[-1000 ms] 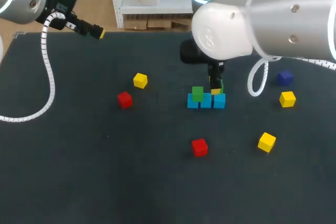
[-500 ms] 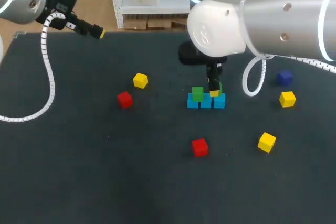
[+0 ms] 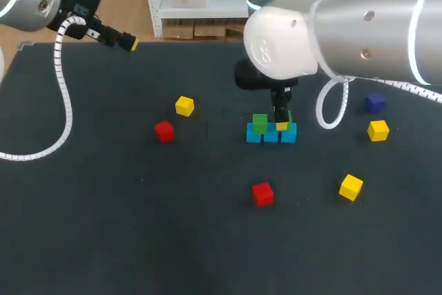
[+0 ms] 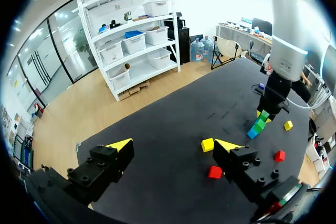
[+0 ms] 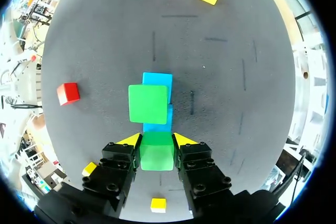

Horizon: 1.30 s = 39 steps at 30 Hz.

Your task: Place the blue cubes, place green cubes on the blue cubes, place the yellow cubes on the green cubes, then place the red cubes on the yellow cubes, and place purple cube on the red cubes.

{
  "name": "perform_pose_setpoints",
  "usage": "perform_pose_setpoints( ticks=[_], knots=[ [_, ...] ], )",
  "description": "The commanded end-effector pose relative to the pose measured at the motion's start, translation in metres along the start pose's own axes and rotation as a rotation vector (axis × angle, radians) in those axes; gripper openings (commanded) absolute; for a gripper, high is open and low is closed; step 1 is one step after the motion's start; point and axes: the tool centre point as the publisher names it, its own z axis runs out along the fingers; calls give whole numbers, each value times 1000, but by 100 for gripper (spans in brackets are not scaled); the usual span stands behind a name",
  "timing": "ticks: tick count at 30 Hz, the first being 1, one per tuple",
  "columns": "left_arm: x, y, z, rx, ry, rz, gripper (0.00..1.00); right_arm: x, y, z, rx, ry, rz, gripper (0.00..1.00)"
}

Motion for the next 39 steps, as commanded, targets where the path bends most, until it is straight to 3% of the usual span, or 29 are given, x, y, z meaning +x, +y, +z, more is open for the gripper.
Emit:
perform_pose_setpoints(
  ticks=[1, 39],
  knots=[
    [1, 1, 0, 4, -4, 2, 100, -2, -4, 0, -9, 3, -3, 0],
    [1, 1, 0, 4, -4, 2, 100, -1, 8, 3, -2, 17, 9, 0]
  ],
)
